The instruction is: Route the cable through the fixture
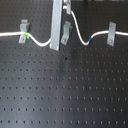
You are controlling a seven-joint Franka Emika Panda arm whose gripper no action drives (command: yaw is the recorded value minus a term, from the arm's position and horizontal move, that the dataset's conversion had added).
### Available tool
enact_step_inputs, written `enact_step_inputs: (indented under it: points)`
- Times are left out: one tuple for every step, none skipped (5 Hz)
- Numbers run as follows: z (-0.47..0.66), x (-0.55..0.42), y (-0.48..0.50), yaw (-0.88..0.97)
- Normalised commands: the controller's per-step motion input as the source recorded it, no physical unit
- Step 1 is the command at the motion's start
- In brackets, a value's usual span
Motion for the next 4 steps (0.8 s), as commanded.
enact_step_inputs:
  points:
    - [0.0,-0.131,0.034,-0.13]
    - [0.15,-0.088,0.093,0.04]
    - [0.28,-0.388,0.164,0.39]
    - [0.13,-0.058,0.026,0.0]
